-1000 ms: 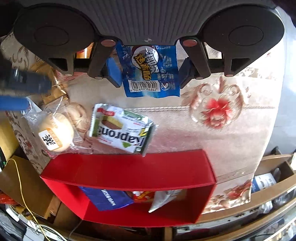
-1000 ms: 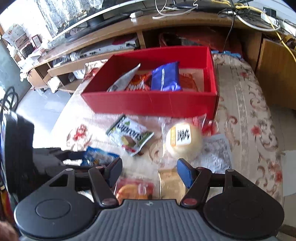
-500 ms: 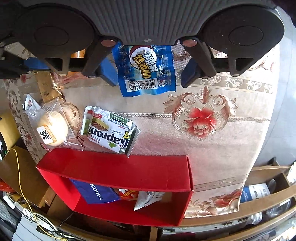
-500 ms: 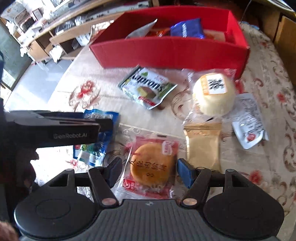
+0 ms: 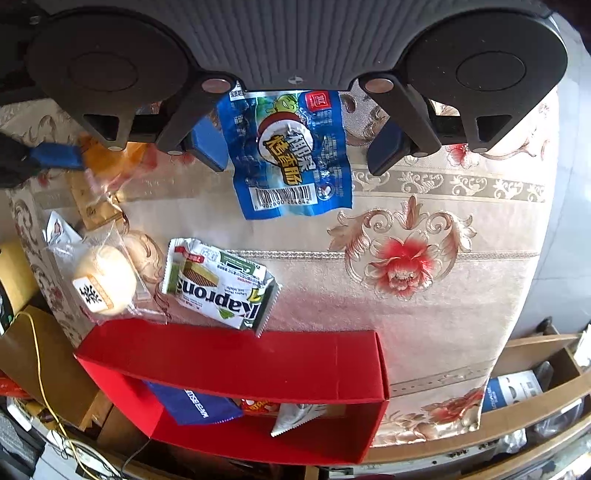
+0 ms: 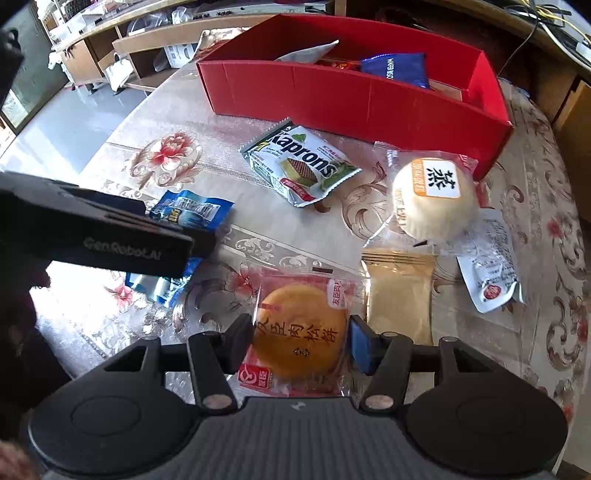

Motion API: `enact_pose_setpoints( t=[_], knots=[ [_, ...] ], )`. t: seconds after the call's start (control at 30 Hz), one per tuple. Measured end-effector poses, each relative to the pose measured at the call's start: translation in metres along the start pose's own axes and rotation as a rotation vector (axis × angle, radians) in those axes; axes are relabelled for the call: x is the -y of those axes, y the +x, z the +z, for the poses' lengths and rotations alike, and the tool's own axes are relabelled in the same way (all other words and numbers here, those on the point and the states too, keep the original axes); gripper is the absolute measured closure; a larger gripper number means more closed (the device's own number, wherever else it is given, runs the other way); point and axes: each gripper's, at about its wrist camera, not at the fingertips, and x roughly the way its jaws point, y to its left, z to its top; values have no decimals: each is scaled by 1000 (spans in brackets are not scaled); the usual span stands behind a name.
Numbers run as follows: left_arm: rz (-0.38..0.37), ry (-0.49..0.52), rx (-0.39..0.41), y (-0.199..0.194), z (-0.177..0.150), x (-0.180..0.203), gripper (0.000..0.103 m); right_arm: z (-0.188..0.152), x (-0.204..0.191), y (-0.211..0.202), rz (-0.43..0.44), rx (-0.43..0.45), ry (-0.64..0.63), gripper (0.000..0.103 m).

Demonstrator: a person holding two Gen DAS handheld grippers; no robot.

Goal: Organize snacks
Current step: 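Grasp the blue sausage packet with left tool while right tool grasps round cake bag, then lift and carry the sausage packet and cake bag over the red box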

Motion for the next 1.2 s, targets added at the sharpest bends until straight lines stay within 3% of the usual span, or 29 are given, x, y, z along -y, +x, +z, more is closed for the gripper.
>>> enact_pose_setpoints(
  t=[0.1,0.17,0.27,0.83,1.2],
  knots=[
    [32,21,3,2,1,6,16,5,6,-10,15,33,23,51],
    [55,38,10,1,0,9,24,8,9,-14,22,48,40,51],
    [47,31,17,-4,-1,9,28,10,13,-19,25,67,56,51],
    [34,1,102,-45,1,18,28,15,25,-53,27,161,93,51],
    [-18,-43,200,-61,47,23,28,42,36,-63,19,223,149,51]
  ],
)
